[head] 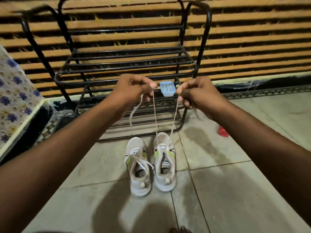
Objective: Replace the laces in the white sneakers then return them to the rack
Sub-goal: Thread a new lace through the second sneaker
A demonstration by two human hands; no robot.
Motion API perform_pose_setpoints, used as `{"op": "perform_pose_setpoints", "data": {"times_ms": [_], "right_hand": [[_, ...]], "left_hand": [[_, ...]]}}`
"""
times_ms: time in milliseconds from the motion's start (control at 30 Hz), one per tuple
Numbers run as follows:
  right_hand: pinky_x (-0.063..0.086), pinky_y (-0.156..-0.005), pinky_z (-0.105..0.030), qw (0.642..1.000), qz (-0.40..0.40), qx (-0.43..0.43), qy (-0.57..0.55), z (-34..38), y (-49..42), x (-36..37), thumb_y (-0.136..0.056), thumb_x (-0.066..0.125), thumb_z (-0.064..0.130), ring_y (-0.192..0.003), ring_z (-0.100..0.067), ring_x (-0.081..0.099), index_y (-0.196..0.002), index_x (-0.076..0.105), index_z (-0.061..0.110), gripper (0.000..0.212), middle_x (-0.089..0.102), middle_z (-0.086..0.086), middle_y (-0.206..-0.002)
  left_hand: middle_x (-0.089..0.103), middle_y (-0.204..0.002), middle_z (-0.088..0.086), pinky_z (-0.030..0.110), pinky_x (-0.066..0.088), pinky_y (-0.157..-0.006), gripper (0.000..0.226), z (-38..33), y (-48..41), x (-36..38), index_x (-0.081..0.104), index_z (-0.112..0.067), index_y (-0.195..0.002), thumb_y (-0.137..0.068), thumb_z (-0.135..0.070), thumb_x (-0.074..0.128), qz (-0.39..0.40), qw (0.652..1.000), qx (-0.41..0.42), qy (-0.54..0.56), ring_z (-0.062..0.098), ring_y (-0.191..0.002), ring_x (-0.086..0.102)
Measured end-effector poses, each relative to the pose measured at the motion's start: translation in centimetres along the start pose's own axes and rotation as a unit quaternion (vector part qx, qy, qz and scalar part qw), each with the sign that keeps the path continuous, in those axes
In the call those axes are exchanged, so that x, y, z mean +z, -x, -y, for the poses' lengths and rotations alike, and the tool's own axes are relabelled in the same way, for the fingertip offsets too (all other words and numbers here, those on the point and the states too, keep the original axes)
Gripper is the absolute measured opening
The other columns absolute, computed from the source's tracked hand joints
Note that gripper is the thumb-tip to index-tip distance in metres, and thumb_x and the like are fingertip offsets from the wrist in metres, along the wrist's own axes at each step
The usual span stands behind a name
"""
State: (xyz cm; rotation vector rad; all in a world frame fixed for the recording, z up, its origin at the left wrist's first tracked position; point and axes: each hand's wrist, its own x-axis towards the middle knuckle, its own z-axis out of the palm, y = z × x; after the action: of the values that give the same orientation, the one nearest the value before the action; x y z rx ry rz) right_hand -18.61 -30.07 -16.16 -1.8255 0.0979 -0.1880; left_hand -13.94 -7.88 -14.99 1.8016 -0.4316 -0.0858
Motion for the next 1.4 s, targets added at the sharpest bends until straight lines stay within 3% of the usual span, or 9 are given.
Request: {"op": "perform_pose_setpoints", "data": {"times_ms": [267,400,500,600,667,767,833,1133,1400], "right_hand": [[0.046,-0.043,-0.022,0.991,-0.014,0.020,-0.128,5.0,0.0,-0.4,-0.094,0.056,-0.002,-0.052,-0.015,0.060,-0.097,0.070,-0.008,0.015,0.070,-0.016,-0.071],[0.059,-0.060,-0.027,0.965,0.029,0.047,-0.256,6.5,0.6,-0.7,-0.096,0.040,0.000,-0.078,-0.026,0.075,-0.108,0.067,-0.004,0.030,0.075,-0.024,-0.095],[0.063,-0.073,-0.032,0.949,0.052,0.043,-0.307,7.1,1.0,-1.0,-0.089,0.033,-0.008,-0.096,-0.032,0.075,-0.112,0.065,-0.004,0.040,0.075,-0.023,-0.102],[0.063,-0.076,-0.031,0.968,0.010,0.007,-0.250,7.4,1.0,-1.0,-0.095,0.049,-0.008,-0.092,-0.029,0.076,-0.108,0.068,-0.003,0.023,0.076,-0.020,-0.096],[0.062,-0.067,-0.026,0.977,-0.028,-0.014,-0.209,7.4,0.9,-1.0,-0.094,0.063,0.002,-0.081,-0.024,0.077,-0.099,0.072,-0.002,0.011,0.077,-0.017,-0.087],[0.051,-0.049,-0.019,0.989,-0.069,-0.043,-0.124,7.3,0.6,-0.9,-0.095,0.066,0.017,-0.058,-0.013,0.064,-0.090,0.076,0.005,0.016,0.075,-0.009,-0.076],[0.044,-0.046,-0.018,0.991,-0.091,-0.055,-0.079,7.1,0.4,-0.5,-0.095,0.066,0.023,-0.057,-0.009,0.057,-0.085,0.078,0.012,0.019,0.074,-0.005,-0.076],[0.046,-0.051,-0.019,0.987,-0.121,-0.094,-0.050,7.7,-0.3,1.0,-0.093,0.070,0.023,-0.056,-0.003,0.059,-0.080,0.077,0.017,0.017,0.069,0.002,-0.068],[0.053,-0.076,-0.031,0.981,-0.127,-0.147,-0.028,8.4,-0.8,1.4,-0.095,0.067,0.026,-0.078,-0.001,0.067,-0.087,0.080,0.021,0.017,0.074,0.012,-0.079]], "left_hand": [[0.078,-0.094,0.014,0.031,0.059,-0.075,0.018,-4.0,0.2,-1.1,0.074,0.000,-0.110,-0.101,-0.011,0.062,0.028,0.995,-0.026,0.093,0.020,-0.077,0.072],[0.076,-0.111,0.019,0.034,0.063,-0.084,0.029,-5.2,0.2,-1.8,0.068,0.000,-0.121,-0.105,0.001,0.044,0.095,0.982,-0.046,0.159,0.029,-0.103,0.075],[0.077,-0.105,0.019,0.034,0.064,-0.080,0.021,-5.8,0.3,-1.9,0.070,0.000,-0.116,-0.099,0.003,0.057,0.071,0.988,-0.027,0.138,0.031,-0.100,0.076],[0.077,-0.090,0.019,0.026,0.061,-0.065,0.012,-6.2,0.5,-1.7,0.073,0.002,-0.103,-0.093,-0.002,0.070,0.020,0.997,-0.003,0.078,0.027,-0.080,0.077],[0.076,-0.081,0.014,0.022,0.055,-0.056,0.011,-6.5,0.4,-1.5,0.076,-0.001,-0.096,-0.097,-0.008,0.068,-0.009,0.999,0.002,0.050,0.020,-0.067,0.071],[0.075,-0.078,0.002,0.020,0.046,-0.050,0.020,-6.7,0.3,-1.2,0.080,-0.008,-0.090,-0.099,-0.021,0.067,-0.037,0.999,0.021,-0.001,0.008,-0.060,0.059],[0.076,-0.082,0.004,0.021,0.047,-0.053,0.022,-6.8,0.2,-1.0,0.080,-0.009,-0.090,-0.099,-0.023,0.066,-0.044,0.999,0.026,0.002,0.009,-0.063,0.059],[0.073,-0.086,0.006,0.024,0.055,-0.063,0.013,-7.9,-0.4,-0.9,0.076,-0.011,-0.104,-0.097,-0.015,0.066,-0.057,0.993,0.060,0.083,0.013,-0.073,0.065],[0.074,-0.078,0.002,0.022,0.056,-0.059,0.011,-8.7,-0.7,-0.9,0.070,-0.005,-0.105,-0.098,-0.012,0.065,-0.058,0.989,0.072,0.117,0.015,-0.070,0.070]]}}
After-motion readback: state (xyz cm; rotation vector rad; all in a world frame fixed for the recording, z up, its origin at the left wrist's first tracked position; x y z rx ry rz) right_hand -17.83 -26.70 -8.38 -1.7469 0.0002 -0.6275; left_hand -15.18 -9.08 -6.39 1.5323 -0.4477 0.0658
